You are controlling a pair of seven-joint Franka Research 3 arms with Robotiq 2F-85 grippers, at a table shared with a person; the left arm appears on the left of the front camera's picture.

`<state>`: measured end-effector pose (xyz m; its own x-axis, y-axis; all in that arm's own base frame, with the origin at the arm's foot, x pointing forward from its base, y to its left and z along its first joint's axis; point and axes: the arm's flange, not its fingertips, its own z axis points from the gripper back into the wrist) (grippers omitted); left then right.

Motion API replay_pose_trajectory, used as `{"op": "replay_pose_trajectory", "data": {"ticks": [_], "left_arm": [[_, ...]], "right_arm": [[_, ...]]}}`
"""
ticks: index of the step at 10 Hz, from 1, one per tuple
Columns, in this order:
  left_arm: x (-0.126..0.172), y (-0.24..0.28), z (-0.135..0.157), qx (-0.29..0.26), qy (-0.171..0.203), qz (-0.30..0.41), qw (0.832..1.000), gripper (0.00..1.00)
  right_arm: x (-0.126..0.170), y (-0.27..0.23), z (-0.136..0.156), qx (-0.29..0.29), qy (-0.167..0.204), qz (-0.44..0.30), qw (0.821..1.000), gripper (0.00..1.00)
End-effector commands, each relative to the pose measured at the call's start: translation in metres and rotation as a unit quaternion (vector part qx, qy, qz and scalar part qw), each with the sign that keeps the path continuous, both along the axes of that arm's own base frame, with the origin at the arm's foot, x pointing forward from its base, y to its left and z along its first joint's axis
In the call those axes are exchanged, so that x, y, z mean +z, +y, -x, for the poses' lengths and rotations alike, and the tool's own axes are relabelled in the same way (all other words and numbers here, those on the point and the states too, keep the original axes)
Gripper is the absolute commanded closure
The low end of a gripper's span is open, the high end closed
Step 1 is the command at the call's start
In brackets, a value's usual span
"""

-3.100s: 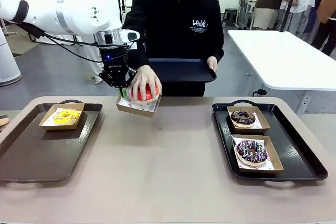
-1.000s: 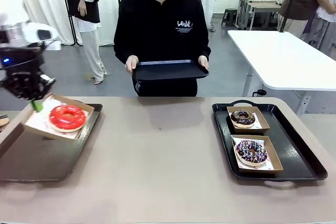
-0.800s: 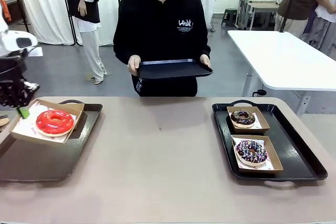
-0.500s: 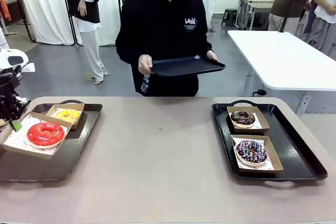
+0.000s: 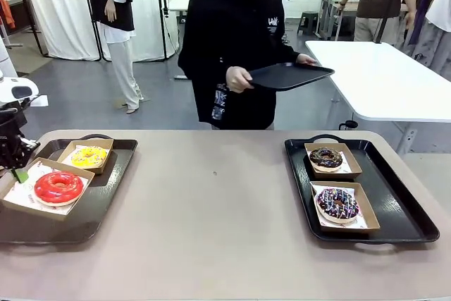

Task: Individually package the donuts and arrange them on the tray.
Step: Place the picked Paper togo box on the Handle tray.

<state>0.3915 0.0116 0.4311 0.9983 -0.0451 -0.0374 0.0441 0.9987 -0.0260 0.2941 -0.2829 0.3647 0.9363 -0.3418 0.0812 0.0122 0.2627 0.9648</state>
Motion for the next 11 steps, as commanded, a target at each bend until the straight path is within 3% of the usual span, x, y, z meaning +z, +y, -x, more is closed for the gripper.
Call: {"op": "replay_pose_trajectory", "data": {"ticks": [1, 4, 6, 11], "left_arm": [[0.002, 0.000, 0.002, 0.000, 0.001, 0.000, 1.000, 0.99], [0.000, 0.000, 0.000, 0.000, 0.000, 0.000, 1.000, 0.99], [-0.014, 0.008, -0.018, 0.024, -0.020, 0.029, 0.999, 0.99], [-0.056, 0.015, -0.036, 0.043, 0.011, 0.020, 0.999, 0.99]], "right_arm": [[0.002, 0.000, 0.000, -0.003, 0.003, -0.003, 1.000, 0.00], [0.002, 0.000, 0.000, -0.003, 0.003, -0.003, 1.000, 0.00], [0.002, 0.000, 0.000, -0.003, 0.003, -0.003, 1.000, 0.00], [0.002, 0.000, 0.000, -0.003, 0.003, -0.003, 1.000, 0.00]]}}
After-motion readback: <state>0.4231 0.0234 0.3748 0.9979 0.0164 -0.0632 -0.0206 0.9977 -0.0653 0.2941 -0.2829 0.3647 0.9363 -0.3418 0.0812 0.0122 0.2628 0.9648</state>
